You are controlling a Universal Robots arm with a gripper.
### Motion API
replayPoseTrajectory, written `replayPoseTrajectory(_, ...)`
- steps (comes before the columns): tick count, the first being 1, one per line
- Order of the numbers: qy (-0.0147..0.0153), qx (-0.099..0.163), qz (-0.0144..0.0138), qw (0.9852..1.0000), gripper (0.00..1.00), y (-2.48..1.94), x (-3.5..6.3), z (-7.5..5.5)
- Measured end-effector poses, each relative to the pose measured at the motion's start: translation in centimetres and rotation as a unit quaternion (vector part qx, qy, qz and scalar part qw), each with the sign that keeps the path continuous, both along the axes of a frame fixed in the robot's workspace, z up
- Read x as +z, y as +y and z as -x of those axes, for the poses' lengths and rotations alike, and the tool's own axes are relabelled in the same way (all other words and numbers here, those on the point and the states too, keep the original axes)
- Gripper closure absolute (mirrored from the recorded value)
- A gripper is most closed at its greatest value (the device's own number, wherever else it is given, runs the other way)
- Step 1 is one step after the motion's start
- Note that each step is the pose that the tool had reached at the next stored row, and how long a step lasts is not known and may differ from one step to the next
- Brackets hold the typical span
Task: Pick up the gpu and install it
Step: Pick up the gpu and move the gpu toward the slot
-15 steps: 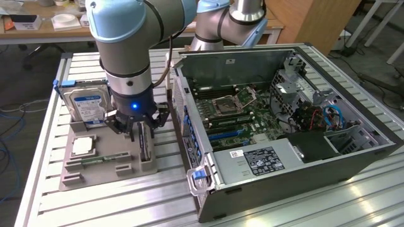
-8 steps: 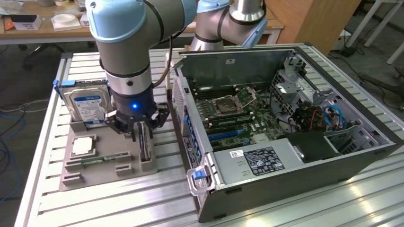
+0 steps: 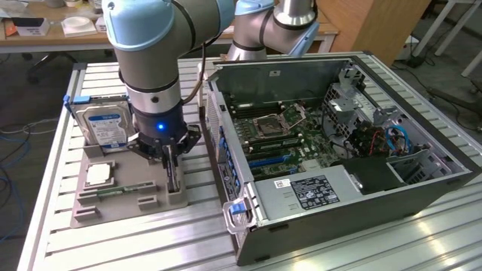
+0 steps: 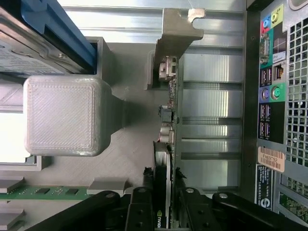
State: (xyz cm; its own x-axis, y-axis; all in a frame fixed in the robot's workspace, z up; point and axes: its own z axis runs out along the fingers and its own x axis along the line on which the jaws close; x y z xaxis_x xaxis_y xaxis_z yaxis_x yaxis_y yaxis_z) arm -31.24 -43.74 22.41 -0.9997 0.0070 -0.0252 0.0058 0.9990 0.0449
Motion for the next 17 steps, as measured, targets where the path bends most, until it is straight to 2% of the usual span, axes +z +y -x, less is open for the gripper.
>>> replayPoseTrajectory(13, -0.0001, 0.000, -0.0001, 1.0000, 0.74, 0.00, 0.05, 0.0)
replayPoseTrajectory(17, 0.0000, 0.000, 0.0001, 1.0000, 0.74, 0.01, 1.24, 0.0)
